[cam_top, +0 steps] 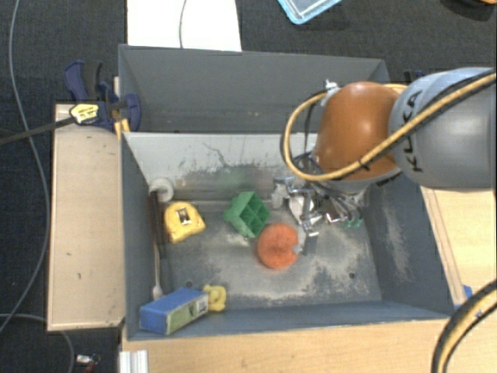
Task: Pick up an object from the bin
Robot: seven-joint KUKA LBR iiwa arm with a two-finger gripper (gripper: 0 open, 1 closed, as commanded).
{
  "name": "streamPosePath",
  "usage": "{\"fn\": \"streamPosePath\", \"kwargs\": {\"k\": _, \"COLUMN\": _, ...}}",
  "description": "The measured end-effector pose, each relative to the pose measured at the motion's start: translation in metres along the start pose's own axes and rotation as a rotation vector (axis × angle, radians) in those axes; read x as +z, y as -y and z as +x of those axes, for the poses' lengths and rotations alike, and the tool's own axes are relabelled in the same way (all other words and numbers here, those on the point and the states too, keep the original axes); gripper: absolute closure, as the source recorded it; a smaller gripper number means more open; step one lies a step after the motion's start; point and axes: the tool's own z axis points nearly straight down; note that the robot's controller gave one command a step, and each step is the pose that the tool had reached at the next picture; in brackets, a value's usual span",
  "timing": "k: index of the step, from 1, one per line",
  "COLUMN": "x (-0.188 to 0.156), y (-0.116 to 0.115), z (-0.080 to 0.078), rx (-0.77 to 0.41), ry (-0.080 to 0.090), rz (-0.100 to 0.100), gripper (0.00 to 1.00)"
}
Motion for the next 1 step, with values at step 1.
{"fn": "streamPosePath", "kwargs": {"k": 1, "x": 0.0540, "y": 0.0043, "z": 0.0020, "rx": -0.158, "ry": 0.009, "rz": 0.002, "gripper": 0.00}}
